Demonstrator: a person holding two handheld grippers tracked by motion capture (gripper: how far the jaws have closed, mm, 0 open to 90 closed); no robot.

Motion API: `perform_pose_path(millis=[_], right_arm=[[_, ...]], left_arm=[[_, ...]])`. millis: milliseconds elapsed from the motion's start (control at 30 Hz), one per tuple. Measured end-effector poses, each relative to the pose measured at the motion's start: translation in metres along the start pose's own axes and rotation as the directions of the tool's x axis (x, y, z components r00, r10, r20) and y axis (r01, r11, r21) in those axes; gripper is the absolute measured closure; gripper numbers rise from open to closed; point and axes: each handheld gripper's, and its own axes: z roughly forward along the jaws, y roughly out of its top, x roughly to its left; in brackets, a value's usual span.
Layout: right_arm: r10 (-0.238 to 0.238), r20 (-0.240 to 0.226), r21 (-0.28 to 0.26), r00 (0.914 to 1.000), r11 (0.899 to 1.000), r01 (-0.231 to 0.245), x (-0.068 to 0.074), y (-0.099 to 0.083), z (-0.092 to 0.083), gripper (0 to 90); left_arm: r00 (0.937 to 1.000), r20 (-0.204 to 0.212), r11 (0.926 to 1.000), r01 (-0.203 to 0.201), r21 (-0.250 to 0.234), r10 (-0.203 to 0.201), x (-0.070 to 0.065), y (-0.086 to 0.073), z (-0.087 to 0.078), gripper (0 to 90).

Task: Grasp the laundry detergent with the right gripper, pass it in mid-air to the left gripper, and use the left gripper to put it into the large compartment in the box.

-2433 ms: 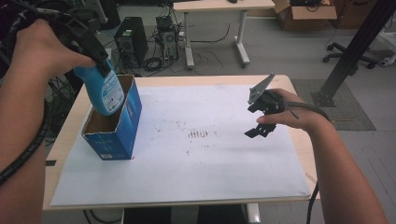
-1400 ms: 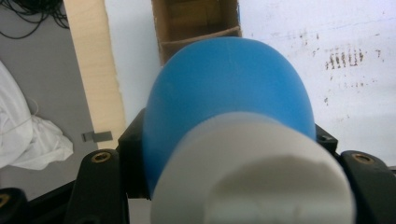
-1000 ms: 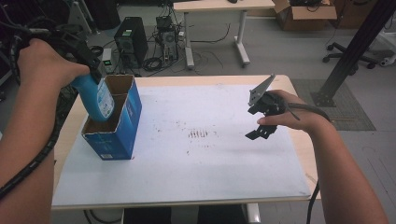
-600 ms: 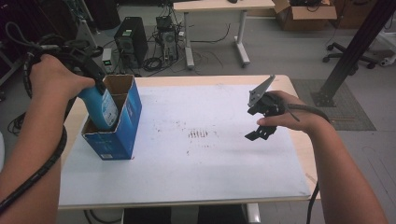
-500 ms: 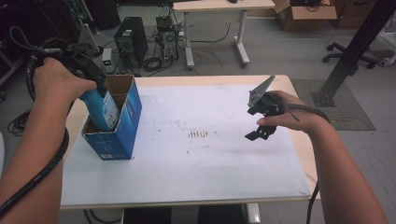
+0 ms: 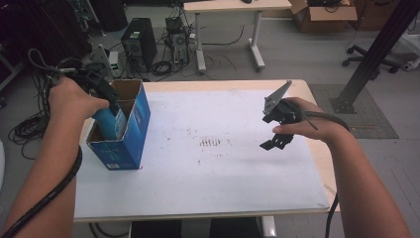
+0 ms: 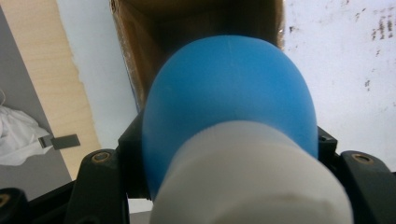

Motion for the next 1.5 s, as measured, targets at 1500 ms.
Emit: perform_pose_path(millis=[1500], right_arm=[[-0.003,-0.021,0.022,0.9998,1.000,0.004,-0.002,0.000,0.005,3.2]], left_arm=[[0.9990,-0.043,0.9993,-0.014,0.035,0.015,-0.005,0.004,0.068,38.0]])
